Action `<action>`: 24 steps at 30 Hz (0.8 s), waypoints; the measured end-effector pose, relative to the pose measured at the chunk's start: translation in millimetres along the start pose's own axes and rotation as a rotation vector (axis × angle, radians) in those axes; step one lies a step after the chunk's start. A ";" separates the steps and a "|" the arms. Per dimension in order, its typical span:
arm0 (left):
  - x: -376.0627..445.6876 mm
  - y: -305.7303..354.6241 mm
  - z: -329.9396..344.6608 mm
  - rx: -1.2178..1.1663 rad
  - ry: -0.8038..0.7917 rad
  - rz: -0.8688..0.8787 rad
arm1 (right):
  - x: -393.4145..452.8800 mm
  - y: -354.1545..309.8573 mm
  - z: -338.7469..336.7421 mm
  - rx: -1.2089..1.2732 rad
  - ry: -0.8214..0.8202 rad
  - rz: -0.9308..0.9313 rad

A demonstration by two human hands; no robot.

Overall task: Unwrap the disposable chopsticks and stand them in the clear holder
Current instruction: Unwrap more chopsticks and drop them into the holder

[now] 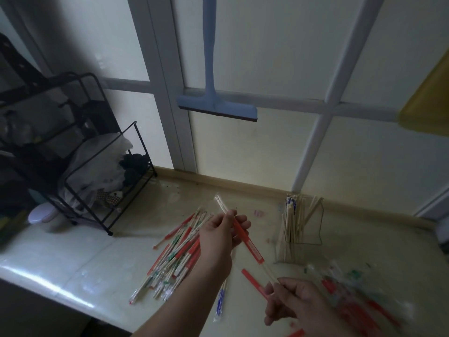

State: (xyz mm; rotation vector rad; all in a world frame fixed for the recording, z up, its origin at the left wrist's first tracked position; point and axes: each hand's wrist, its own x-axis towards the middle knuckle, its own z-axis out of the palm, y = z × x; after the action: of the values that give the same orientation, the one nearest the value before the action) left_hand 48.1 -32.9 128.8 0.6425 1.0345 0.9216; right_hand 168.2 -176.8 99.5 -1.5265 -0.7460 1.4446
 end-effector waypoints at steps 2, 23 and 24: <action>3.8 5.2 -0.1 -0.001 -0.001 -0.001 | -0.9 -1.3 1.0 0.005 0.038 -0.029; 22.7 -9.9 -3.4 0.115 -0.053 -0.132 | -8.6 -19.0 0.9 0.215 -0.065 0.071; 23.7 -7.5 -2.2 0.109 -0.073 -0.134 | -8.2 -18.3 0.7 0.199 -0.051 0.057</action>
State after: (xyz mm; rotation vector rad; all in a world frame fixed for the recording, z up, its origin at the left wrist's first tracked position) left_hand 53.6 -15.7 111.5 0.6839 1.0541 0.7239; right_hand 168.9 -176.0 119.5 -1.3723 -0.5735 1.5565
